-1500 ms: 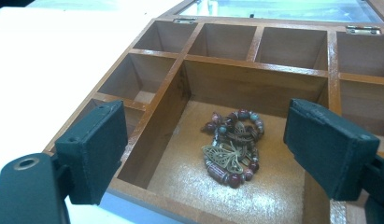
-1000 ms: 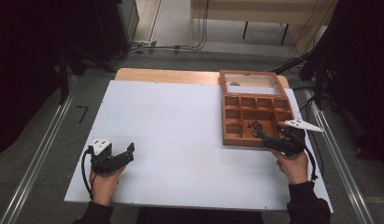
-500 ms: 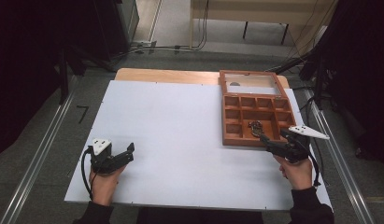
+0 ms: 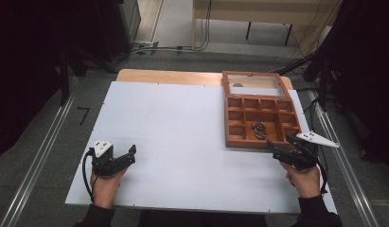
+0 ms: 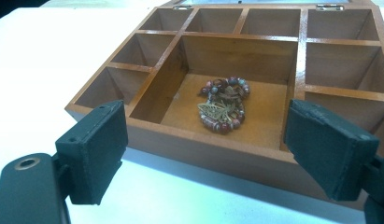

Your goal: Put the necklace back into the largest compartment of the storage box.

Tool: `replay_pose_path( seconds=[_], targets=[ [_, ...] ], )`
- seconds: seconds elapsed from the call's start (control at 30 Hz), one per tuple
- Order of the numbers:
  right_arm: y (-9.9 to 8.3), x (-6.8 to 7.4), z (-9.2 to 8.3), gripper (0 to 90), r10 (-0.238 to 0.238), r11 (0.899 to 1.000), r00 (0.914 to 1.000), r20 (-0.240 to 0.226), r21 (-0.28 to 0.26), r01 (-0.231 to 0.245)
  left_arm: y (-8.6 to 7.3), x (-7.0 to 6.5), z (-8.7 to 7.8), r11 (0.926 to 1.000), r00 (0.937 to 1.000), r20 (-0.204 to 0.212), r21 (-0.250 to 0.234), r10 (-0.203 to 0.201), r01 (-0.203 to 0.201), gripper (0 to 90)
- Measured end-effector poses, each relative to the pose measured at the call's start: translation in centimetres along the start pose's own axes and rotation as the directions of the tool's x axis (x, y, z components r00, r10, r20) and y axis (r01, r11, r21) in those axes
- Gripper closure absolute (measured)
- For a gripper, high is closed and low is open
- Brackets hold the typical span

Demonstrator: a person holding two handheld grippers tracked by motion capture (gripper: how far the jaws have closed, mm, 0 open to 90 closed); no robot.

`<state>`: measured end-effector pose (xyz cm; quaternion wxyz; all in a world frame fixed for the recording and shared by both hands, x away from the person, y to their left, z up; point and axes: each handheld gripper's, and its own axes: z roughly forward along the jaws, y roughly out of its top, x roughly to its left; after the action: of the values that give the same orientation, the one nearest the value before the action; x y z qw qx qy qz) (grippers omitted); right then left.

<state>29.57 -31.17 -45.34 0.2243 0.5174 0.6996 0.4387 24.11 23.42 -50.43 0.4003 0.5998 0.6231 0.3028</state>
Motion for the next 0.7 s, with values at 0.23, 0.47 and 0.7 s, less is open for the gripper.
replay_pose_path(
  seconds=[0.23,0.47,0.7],
  targets=[
    [-0.5,-0.1,-0.6,12.1,0.0,1.0,1.0,-0.005,0.0,0.0,0.0,0.0,0.0,1.0,1.0,0.001,0.001,0.0,0.0,15.4],
    [-1.1,-0.3,-1.1,12.1,-0.001,1.0,1.0,0.002,0.001,0.001,0.0,0.0,0.0,1.0,1.0,0.001,0.001,0.0,0.0,15.4],
    [-1.7,-0.6,-1.5,12.1,-0.001,1.0,1.0,0.0,0.006,0.001,-0.1,-0.1,0.1,1.0,1.0,0.003,0.003,0.001,-0.001,15.4]
  ],
)
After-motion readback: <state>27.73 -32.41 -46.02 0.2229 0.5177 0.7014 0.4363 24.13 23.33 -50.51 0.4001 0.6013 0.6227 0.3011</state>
